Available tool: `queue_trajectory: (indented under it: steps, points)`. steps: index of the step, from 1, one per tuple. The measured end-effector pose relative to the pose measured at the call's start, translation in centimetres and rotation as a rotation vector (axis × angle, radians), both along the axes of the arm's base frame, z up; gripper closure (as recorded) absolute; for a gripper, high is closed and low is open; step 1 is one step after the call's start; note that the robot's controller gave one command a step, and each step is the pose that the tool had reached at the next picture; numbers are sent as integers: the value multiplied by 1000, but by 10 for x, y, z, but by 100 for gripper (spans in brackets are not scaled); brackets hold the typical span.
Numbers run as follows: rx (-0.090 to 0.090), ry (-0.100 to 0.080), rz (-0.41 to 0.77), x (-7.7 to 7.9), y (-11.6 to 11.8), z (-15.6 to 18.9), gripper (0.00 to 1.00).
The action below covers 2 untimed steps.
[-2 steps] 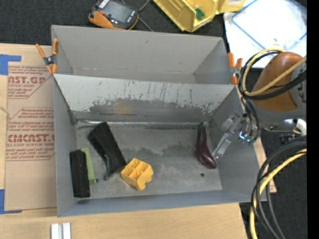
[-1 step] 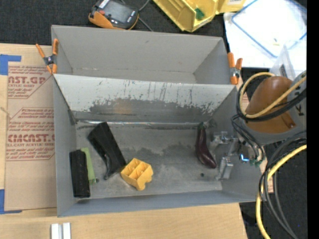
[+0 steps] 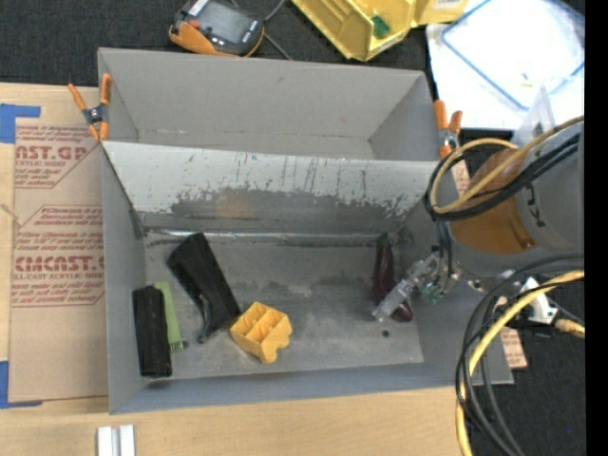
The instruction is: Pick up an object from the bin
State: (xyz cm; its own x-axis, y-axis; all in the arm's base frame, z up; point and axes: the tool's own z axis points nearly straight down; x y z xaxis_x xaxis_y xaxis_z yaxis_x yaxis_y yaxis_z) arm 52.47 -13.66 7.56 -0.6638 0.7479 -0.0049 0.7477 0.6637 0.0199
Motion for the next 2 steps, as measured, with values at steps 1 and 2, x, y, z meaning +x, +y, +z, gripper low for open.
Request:
queue_trajectory:
  steps: [1, 2]
  points:
    - [-9, 22, 476, -8, -13, -6, 100]
    - [-9, 23, 476, -8, -14, -6, 100]
